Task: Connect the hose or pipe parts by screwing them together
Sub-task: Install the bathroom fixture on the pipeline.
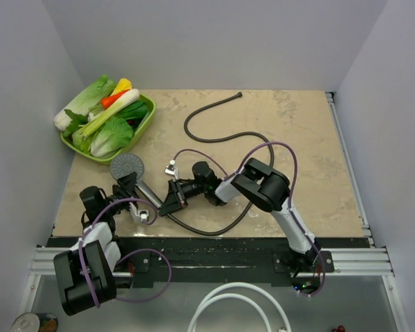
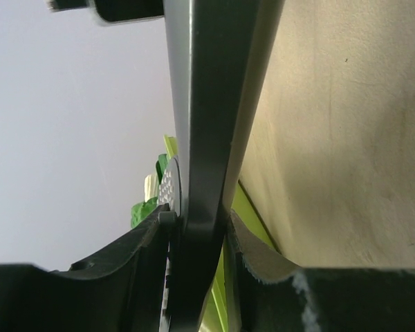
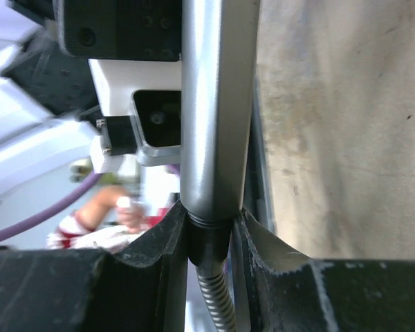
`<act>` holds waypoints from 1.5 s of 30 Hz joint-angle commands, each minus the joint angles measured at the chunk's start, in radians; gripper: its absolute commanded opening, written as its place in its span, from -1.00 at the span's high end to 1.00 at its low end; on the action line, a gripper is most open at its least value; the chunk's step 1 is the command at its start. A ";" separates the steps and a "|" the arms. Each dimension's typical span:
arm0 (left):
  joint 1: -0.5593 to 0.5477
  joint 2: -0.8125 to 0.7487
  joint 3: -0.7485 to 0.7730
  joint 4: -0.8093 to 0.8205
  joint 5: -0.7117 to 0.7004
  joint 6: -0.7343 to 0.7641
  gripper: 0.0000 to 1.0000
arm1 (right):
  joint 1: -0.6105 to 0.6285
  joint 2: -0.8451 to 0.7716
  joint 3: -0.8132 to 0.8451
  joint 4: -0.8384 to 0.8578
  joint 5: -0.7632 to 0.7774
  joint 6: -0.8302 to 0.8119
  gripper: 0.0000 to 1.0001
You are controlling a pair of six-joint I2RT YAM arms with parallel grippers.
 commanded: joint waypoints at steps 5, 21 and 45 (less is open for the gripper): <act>-0.014 -0.003 -0.281 0.037 0.165 0.696 1.00 | -0.068 0.111 -0.032 0.673 0.060 0.422 0.48; -0.012 0.004 -0.281 0.046 0.162 0.695 1.00 | -0.047 -0.410 0.286 -1.338 0.701 -0.908 -0.97; -0.014 -0.008 -0.283 0.037 0.161 0.696 1.00 | 0.236 -0.286 0.440 -1.410 0.930 -0.924 -0.35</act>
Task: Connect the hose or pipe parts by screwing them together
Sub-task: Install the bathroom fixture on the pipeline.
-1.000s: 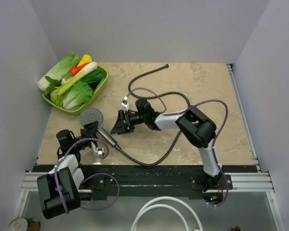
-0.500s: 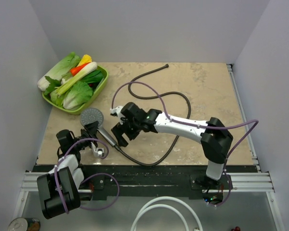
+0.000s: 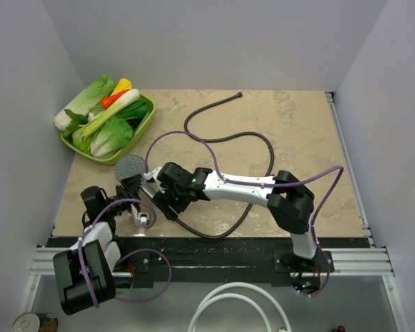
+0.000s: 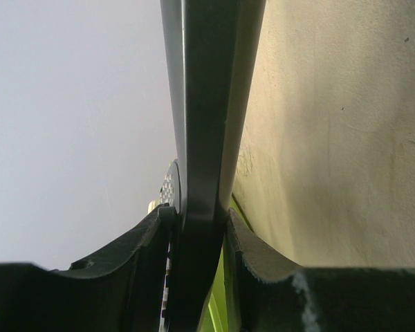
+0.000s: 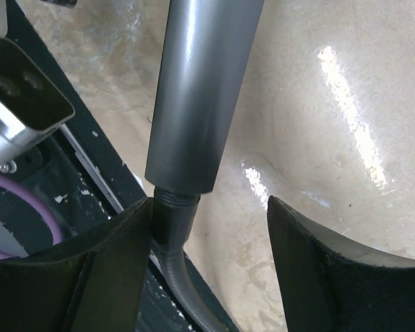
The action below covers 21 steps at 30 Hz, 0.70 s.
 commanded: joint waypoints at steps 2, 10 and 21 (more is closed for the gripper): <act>-0.003 -0.015 -0.283 0.049 0.075 0.707 1.00 | 0.007 0.027 0.071 0.051 0.048 0.022 -0.22; -0.004 -0.019 -0.283 0.052 0.074 0.707 1.00 | 0.004 0.037 0.088 0.058 0.023 0.035 0.70; -0.003 -0.019 -0.283 0.052 0.078 0.707 1.00 | -0.128 0.027 -0.082 0.447 -0.549 0.273 0.93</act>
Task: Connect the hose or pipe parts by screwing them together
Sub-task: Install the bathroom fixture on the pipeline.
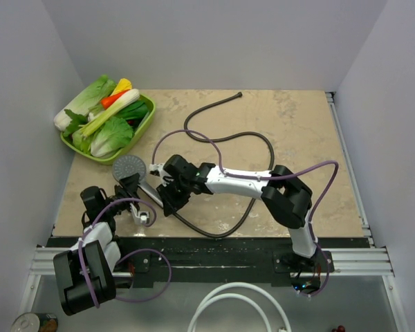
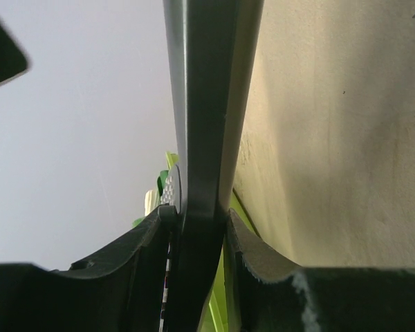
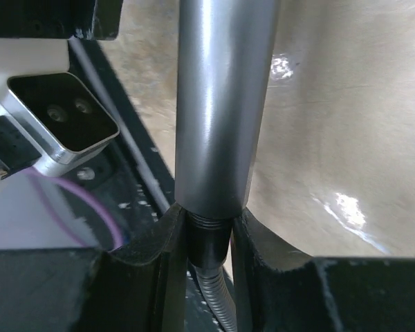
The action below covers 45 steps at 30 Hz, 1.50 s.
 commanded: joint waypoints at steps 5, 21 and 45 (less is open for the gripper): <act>-0.004 -0.015 -0.281 0.052 0.106 0.717 1.00 | -0.113 0.014 -0.172 0.682 -0.527 0.353 0.93; -0.004 -0.017 -0.283 0.052 0.104 0.717 1.00 | -0.222 0.427 -0.286 2.169 -0.633 1.375 0.72; -0.004 -0.012 -0.283 0.059 0.101 0.715 1.00 | -0.091 -0.164 0.012 -0.158 0.211 -0.162 -0.96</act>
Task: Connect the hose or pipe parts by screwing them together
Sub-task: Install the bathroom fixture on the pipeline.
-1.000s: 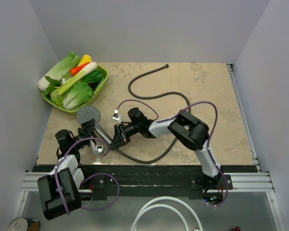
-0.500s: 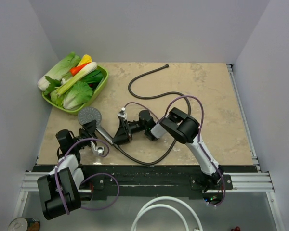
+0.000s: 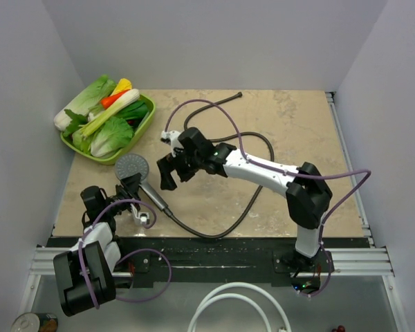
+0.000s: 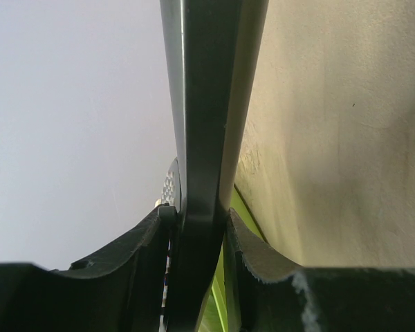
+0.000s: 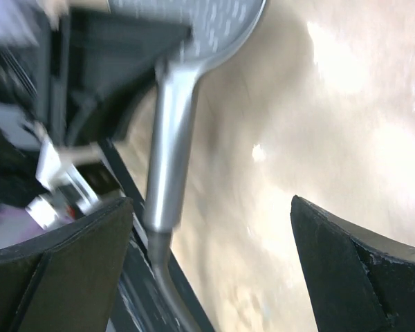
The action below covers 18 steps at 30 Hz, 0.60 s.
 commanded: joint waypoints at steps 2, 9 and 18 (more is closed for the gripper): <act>-0.002 -0.006 -0.283 0.046 0.075 0.715 1.00 | 0.140 -0.057 -0.017 -0.310 0.303 -0.170 -0.92; -0.002 -0.012 -0.283 0.040 0.071 0.713 1.00 | 0.256 -0.043 -0.008 -0.287 0.348 -0.135 -0.66; -0.002 -0.017 -0.281 0.034 0.072 0.715 1.00 | 0.280 0.053 0.047 -0.230 0.339 -0.113 -0.45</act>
